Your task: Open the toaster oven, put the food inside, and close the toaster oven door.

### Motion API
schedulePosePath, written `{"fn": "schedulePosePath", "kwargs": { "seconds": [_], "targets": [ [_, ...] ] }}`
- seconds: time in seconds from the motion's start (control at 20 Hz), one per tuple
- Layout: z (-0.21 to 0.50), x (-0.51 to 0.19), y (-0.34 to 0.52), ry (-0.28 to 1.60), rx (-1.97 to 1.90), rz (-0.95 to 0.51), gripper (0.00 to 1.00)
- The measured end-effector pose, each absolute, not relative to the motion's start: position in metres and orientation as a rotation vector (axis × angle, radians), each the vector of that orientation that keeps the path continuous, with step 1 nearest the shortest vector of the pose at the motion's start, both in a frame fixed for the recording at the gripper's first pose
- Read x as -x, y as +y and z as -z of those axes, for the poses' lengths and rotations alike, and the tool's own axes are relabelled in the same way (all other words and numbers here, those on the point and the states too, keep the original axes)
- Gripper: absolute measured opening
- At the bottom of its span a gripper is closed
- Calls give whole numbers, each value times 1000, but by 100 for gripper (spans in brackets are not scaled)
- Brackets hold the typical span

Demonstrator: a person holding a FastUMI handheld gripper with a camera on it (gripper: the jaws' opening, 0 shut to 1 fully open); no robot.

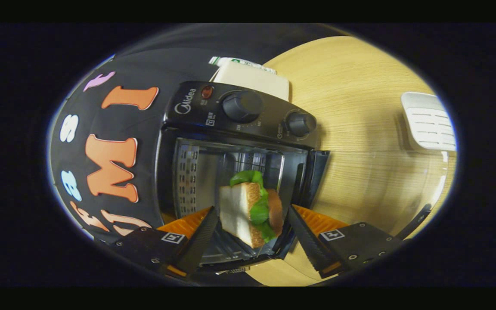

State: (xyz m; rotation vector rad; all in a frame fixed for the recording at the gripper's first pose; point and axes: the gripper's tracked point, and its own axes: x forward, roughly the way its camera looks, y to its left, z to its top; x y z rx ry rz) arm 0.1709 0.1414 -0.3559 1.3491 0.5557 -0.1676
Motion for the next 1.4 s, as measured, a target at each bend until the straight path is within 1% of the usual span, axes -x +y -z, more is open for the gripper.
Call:
{"fn": "schedulePosePath", "kwargs": {
  "seconds": [0.1,0.35,0.65,0.9,1.1,1.2,1.4],
  "targets": [
    [353,-162,146,583,-1331,147,98],
    [335,-110,154,640,-1154,31,98],
    [327,-53,137,651,-758,-102,98],
    [343,-20,99,661,-420,-112,98],
    [374,12,92,741,-206,-160,99],
    [389,28,86,799,-156,-158,99],
    [417,37,86,866,-92,-154,99]
  ]
}}
